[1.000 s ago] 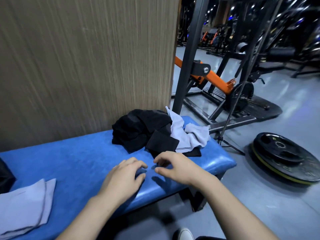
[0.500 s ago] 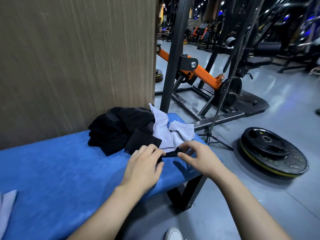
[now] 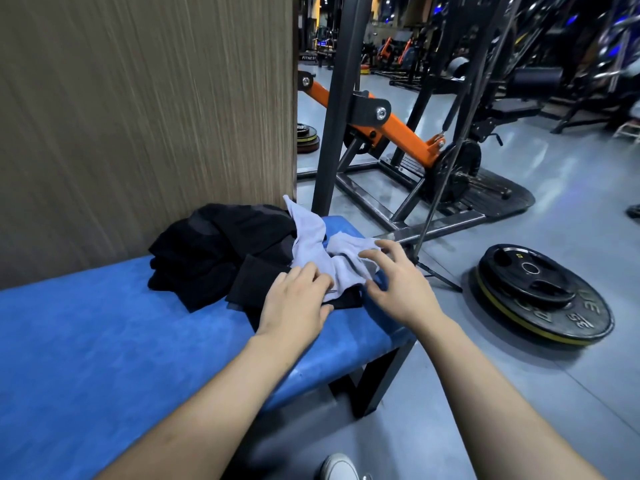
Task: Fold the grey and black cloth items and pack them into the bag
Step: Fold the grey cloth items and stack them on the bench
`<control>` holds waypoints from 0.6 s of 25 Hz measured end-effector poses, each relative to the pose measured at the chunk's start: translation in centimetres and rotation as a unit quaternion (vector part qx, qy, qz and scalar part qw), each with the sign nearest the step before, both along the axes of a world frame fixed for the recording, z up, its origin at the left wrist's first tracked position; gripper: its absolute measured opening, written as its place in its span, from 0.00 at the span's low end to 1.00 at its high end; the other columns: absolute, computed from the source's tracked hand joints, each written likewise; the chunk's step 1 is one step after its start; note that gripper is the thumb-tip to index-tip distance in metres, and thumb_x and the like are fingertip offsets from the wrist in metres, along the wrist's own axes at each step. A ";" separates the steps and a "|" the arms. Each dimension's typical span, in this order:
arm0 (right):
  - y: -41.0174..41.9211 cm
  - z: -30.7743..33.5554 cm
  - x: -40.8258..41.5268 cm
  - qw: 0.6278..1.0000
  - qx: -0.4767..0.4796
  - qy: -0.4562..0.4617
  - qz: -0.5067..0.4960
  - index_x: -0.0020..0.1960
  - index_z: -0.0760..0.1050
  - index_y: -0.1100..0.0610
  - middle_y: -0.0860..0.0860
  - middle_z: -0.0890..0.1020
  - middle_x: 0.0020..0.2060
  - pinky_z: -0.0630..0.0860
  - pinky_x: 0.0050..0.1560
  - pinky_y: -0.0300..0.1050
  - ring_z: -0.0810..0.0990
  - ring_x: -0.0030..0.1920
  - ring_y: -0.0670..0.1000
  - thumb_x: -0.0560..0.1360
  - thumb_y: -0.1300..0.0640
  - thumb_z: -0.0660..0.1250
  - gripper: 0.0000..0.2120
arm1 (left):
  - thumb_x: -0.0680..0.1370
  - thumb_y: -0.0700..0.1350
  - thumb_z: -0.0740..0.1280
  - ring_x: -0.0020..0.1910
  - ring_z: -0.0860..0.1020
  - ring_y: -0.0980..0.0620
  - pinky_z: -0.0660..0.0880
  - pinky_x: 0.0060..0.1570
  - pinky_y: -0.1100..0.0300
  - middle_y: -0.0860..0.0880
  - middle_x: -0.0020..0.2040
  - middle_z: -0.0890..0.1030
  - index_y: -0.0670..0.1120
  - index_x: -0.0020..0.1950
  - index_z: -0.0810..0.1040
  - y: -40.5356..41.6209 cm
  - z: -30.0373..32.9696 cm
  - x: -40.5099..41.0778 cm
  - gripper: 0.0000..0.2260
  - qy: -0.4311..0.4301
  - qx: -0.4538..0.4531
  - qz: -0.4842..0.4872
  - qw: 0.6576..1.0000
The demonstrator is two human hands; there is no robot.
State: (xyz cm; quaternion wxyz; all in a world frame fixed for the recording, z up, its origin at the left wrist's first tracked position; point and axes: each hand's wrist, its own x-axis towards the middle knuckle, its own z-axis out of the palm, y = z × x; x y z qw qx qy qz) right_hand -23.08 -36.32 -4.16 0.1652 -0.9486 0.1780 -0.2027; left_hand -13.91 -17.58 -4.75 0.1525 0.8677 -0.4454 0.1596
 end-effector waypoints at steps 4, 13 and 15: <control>0.1 -0.9 0.3 0.999 0.023 0.020 0.016 0.66 0.71 0.41 0.43 0.65 0.72 0.75 0.56 0.52 0.75 0.63 0.52 0.71 0.61 0.64 0.26 | 0.74 0.48 0.72 0.51 0.74 0.47 0.71 0.51 0.54 0.50 0.50 0.74 0.48 0.53 0.78 0.0 0.1 0.8 0.10 0.035 -0.003 -0.009 0.999; 0.7 -0.9 0.9 0.999 0.033 -0.007 -0.016 0.60 0.79 0.46 0.43 0.77 0.58 0.75 0.51 0.47 0.77 0.56 0.49 0.76 0.58 0.66 0.15 | 0.70 0.40 0.73 0.40 0.76 0.44 0.73 0.39 0.53 0.48 0.39 0.75 0.47 0.41 0.81 -0.4 -0.3 1.4 0.03 -0.013 0.004 -0.004 1.000; 1.0 -0.4 1.0 0.998 0.049 -0.026 -0.039 0.57 0.81 0.47 0.43 0.78 0.55 0.74 0.49 0.46 0.78 0.54 0.49 0.77 0.56 0.66 0.11 | 0.70 0.43 0.74 0.39 0.76 0.46 0.71 0.37 0.54 0.50 0.39 0.76 0.49 0.41 0.81 -0.4 -0.3 1.1 0.03 -0.039 0.002 -0.011 0.999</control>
